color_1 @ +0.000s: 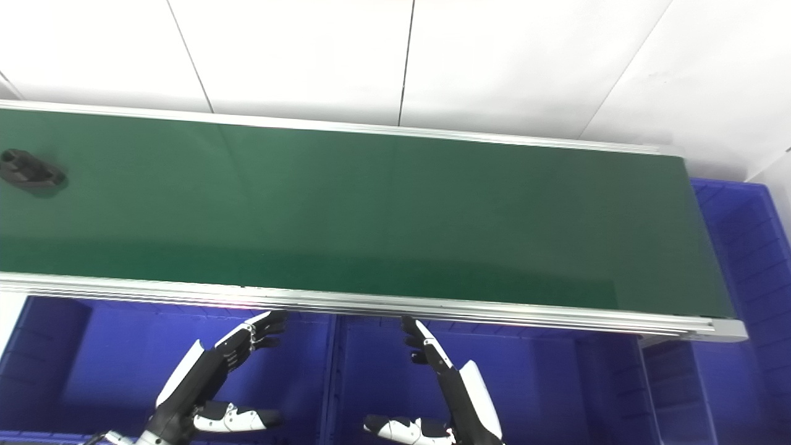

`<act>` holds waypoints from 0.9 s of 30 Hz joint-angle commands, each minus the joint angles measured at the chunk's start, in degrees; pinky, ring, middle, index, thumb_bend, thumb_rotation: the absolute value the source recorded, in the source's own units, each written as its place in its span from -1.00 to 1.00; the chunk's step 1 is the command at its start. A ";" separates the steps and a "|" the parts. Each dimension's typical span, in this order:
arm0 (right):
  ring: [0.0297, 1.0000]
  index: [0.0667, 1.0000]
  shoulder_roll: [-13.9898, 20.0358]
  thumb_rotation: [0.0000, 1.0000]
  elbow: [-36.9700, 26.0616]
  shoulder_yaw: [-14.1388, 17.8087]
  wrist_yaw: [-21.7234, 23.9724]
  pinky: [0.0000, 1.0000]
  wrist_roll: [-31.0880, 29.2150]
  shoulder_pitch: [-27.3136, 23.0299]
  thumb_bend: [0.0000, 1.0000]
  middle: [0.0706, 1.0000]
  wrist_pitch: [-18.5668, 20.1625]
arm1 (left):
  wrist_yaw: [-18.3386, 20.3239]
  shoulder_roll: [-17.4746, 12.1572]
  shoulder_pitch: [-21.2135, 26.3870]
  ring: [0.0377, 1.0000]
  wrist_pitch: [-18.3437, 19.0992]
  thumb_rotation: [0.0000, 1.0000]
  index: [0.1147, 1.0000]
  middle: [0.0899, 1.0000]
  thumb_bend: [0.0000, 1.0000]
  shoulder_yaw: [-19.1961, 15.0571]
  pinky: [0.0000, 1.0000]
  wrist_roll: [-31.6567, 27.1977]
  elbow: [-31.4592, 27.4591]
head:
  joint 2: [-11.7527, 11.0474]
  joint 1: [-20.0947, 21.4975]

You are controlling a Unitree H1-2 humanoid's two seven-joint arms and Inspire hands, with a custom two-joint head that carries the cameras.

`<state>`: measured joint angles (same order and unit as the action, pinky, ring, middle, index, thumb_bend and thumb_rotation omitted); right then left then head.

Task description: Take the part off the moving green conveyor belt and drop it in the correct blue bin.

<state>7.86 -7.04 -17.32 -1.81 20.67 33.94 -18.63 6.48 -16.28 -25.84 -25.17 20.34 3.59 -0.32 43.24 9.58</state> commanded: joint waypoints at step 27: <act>0.69 0.87 0.82 -0.34 0.69 0.53 0.16 0.48 -2.71 0.12 0.46 0.80 -4.42 | -2.99 0.17 0.08 0.70 -1.76 -0.24 0.66 0.76 0.61 1.94 0.59 1.45 0.51 | -4.90 -11.95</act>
<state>7.99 -6.22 -17.01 -1.81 19.09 33.96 -19.12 5.10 -16.25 -25.84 -25.17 21.52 4.17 0.73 38.42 -2.34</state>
